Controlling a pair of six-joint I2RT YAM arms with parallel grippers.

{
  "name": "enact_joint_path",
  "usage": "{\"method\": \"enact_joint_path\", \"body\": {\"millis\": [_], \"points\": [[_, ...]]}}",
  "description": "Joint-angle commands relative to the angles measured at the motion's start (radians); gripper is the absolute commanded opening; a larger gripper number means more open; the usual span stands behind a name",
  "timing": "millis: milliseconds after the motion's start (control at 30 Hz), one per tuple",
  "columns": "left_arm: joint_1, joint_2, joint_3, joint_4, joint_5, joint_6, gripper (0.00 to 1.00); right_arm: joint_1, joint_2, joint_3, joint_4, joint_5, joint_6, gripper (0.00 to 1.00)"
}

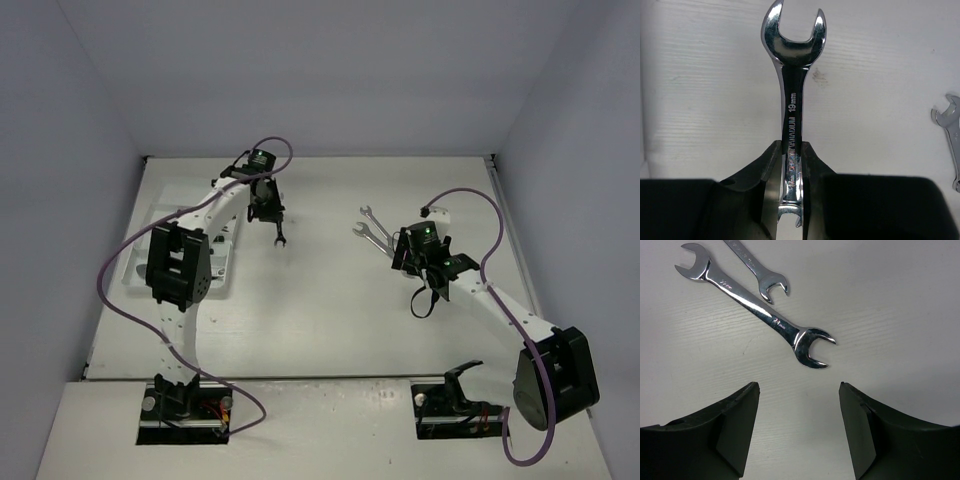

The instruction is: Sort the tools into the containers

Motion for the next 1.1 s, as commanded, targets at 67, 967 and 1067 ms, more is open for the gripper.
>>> {"method": "enact_joint_path", "body": {"millis": [67,967,1067], "points": [[0.131,-0.147,-0.024,0.128,-0.015,-0.116,0.00,-0.007,-0.018,0.028,0.010,0.007,-0.006,0.62],[0.439,0.133,0.045,0.516,-0.040,-0.629,0.01,-0.012,-0.054,-0.006,0.008,-0.018,-0.036,0.62],[0.437,0.115,0.039,0.526,-0.059,-0.629,0.20,-0.015,-0.043,-0.003,0.008,-0.018,-0.041,0.62]]}}
